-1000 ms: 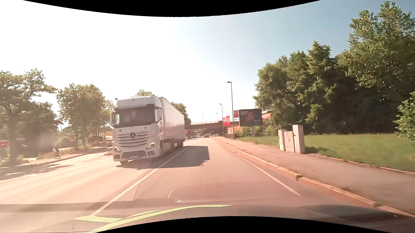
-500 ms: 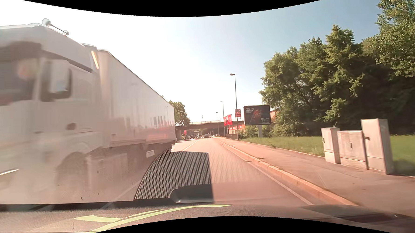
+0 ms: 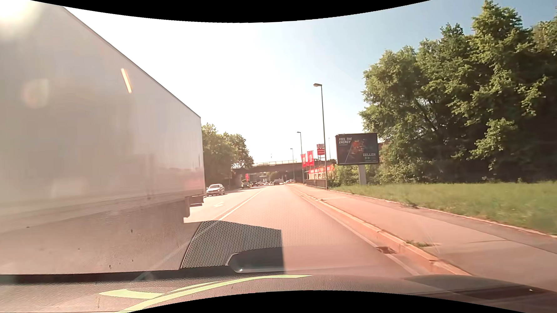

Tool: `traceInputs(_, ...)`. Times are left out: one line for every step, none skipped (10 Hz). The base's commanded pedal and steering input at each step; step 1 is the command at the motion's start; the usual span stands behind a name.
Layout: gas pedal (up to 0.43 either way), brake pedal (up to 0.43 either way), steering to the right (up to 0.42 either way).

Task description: Follow the waypoints while adhering to traffic rules and regulations

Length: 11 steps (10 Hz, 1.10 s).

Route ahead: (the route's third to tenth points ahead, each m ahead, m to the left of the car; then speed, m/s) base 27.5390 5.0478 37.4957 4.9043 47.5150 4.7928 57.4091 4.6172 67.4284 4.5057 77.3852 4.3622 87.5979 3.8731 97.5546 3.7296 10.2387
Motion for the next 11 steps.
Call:
traceInputs(0.079,0.0,-0.001)
traceInputs(0.079,0.0,0.0)
traceInputs(0.079,0.0,-0.001)
traceInputs(0.079,0.0,0.0)
traceInputs(0.079,0.0,-0.001)
traceInputs(0.079,0.0,0.0)
traceInputs(0.079,0.0,-0.001)
traceInputs(0.087,0.0,0.0)
traceInputs(0.087,0.0,0.0)
traceInputs(0.087,0.0,0.0)
traceInputs(0.087,0.0,0.0)
